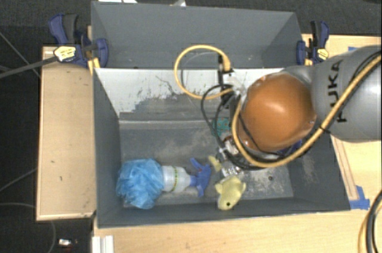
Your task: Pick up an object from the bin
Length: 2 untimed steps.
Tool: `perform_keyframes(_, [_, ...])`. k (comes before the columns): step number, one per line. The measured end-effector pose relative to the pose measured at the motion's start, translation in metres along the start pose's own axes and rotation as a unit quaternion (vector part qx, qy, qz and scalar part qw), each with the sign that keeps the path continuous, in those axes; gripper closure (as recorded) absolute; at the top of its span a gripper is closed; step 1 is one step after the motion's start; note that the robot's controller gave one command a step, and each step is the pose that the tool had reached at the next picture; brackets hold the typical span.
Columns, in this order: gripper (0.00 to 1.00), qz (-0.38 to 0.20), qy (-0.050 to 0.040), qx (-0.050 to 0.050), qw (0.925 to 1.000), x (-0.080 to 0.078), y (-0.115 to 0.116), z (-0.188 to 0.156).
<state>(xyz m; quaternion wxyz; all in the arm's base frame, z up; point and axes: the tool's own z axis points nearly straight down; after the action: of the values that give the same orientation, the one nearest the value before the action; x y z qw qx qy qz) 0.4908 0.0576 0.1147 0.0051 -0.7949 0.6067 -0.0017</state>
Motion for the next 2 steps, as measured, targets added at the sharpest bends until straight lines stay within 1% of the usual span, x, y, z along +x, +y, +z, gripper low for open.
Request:
perform_keyframes(1, [1.0,-0.057,-0.0012,-0.003,0.9984,0.0026,0.0022,-0.0438])
perform_keyframes(2, [1.0,0.085,-0.0002,-0.002,0.9964,-0.0003,0.0035,-0.047])
